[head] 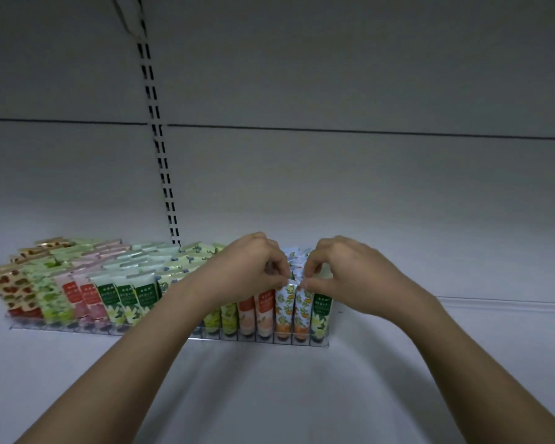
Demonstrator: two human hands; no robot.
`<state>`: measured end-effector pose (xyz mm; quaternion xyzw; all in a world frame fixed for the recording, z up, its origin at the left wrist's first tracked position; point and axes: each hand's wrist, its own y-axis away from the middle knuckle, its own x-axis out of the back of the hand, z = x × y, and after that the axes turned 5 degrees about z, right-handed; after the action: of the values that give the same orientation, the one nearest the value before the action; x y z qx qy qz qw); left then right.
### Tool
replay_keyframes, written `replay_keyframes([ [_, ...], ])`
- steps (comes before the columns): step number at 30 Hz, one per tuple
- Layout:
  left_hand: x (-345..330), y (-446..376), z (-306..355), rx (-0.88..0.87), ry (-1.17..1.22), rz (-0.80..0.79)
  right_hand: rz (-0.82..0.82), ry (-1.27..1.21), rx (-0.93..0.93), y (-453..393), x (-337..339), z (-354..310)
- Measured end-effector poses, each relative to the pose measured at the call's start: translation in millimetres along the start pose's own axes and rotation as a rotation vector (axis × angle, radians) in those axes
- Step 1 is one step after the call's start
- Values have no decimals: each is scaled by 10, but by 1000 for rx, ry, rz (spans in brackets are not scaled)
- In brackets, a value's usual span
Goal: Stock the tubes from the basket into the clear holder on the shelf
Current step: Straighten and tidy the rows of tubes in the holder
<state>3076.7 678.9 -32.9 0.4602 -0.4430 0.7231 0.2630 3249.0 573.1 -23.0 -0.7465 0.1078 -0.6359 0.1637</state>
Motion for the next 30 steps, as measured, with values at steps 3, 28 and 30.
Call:
replay_keyframes([
  [3,-15,21,4,12,-2,28,-15,21,24,-3,-48,-15],
  [28,22,41,97,173,134,-5,16,-48,-22,35,-138,48],
  [30,13,51,125,170,125,-12,26,-60,-22,46,-152,59],
])
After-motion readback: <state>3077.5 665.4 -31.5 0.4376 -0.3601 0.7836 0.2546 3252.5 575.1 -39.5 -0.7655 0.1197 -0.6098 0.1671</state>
